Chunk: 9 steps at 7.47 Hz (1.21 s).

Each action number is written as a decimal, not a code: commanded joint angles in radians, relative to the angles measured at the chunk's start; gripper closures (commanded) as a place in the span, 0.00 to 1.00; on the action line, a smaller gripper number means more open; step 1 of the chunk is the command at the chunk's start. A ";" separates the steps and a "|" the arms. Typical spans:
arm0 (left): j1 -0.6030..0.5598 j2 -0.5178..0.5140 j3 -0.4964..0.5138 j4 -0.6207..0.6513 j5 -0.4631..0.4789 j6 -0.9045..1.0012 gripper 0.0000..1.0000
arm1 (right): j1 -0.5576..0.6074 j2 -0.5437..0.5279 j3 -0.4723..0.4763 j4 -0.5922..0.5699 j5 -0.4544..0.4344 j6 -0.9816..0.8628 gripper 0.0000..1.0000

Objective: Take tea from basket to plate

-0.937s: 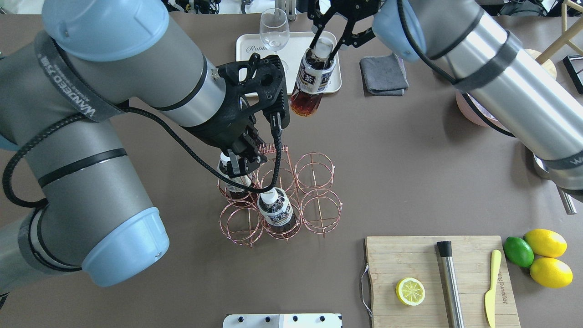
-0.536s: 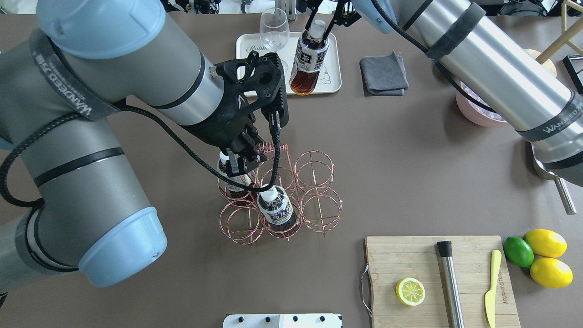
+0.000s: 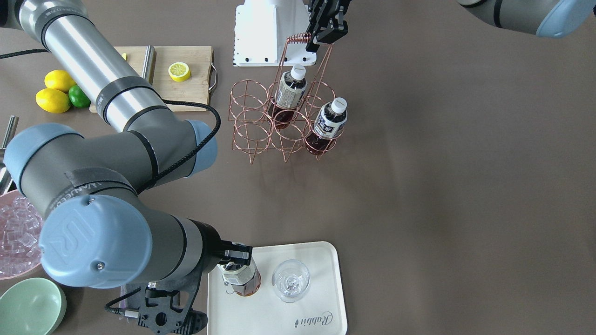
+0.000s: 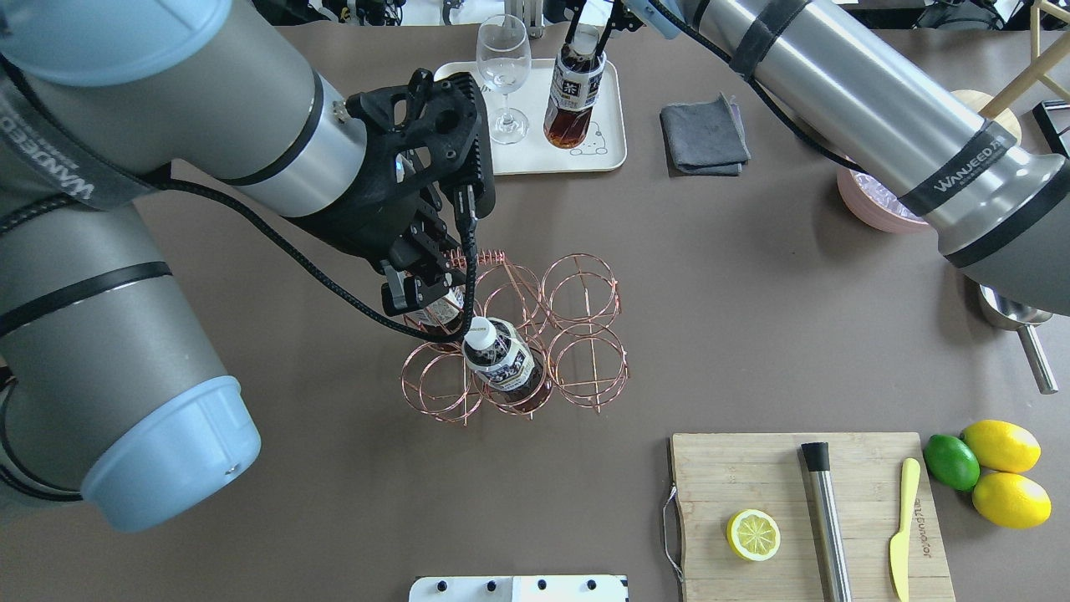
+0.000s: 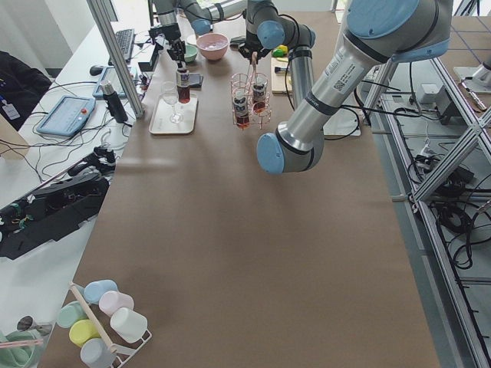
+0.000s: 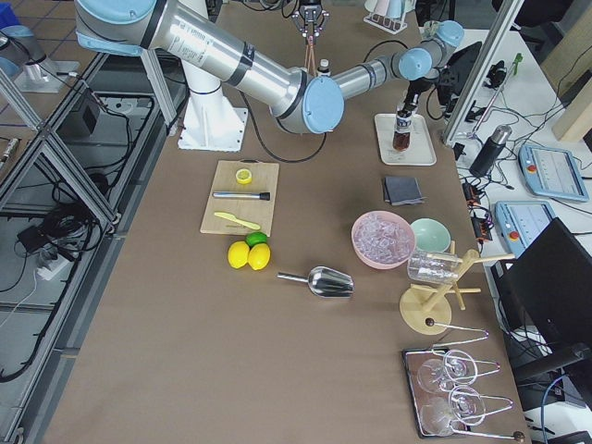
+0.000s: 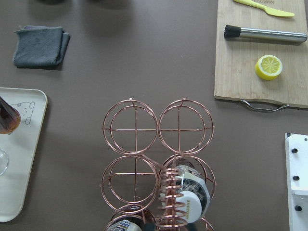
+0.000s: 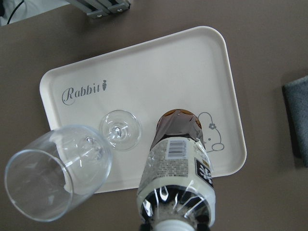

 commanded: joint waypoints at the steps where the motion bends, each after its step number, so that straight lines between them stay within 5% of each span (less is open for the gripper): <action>1: -0.127 0.066 -0.022 0.005 -0.118 0.057 1.00 | -0.039 0.027 -0.049 0.040 -0.126 -0.078 1.00; 2: -0.184 0.095 -0.021 0.005 -0.152 0.118 1.00 | -0.046 0.037 -0.049 0.039 -0.142 -0.080 1.00; 3: -0.232 0.136 -0.021 0.005 -0.158 0.183 1.00 | -0.050 0.037 -0.049 0.038 -0.147 -0.080 0.01; 6: -0.409 0.215 0.043 0.007 -0.160 0.384 1.00 | -0.031 0.046 -0.019 0.022 -0.139 -0.118 0.00; 9: -0.572 0.213 0.232 -0.004 -0.158 0.557 1.00 | -0.005 -0.058 0.284 -0.209 -0.127 -0.127 0.00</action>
